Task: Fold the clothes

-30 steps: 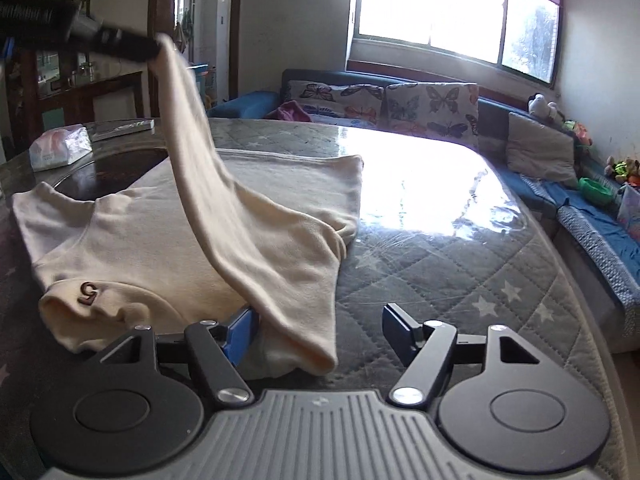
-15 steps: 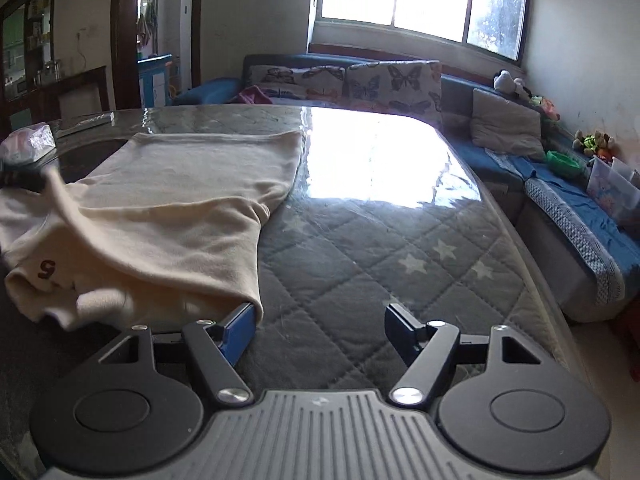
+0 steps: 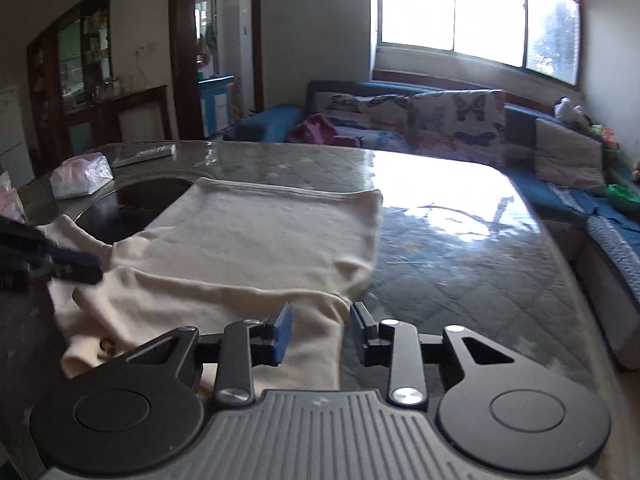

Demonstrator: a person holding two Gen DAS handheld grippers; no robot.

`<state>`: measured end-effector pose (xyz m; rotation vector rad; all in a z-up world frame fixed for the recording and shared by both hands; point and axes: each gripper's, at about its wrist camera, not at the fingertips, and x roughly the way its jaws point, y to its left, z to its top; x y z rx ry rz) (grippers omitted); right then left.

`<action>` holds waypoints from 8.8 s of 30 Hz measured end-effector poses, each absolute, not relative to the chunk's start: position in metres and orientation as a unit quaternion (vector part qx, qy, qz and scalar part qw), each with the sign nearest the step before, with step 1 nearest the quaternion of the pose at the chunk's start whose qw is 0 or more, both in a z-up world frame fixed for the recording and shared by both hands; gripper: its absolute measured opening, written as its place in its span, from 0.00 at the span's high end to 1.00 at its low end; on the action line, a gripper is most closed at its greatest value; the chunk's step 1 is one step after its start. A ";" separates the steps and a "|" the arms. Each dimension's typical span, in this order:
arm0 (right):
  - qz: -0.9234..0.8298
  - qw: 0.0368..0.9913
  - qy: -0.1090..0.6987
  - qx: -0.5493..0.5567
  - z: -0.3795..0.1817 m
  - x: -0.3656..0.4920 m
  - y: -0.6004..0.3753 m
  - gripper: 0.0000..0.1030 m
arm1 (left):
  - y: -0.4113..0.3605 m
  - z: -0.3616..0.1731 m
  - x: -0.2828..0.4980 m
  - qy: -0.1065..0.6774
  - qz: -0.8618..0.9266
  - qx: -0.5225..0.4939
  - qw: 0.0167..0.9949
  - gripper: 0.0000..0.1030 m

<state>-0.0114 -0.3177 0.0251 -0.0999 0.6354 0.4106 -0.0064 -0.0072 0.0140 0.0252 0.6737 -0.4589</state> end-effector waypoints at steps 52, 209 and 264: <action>0.350 0.882 0.287 -0.135 0.024 -0.050 -0.192 0.63 | 0.195 -0.005 -0.017 0.306 0.201 -0.176 0.914 0.75; 0.342 0.874 0.332 -0.094 0.022 -0.022 -0.278 0.83 | -0.018 -0.024 -0.076 0.207 -0.287 0.248 0.902 0.47; 0.236 0.918 0.315 -0.049 0.031 0.020 -0.286 0.70 | 0.049 0.003 0.075 0.320 -0.132 0.060 0.936 0.76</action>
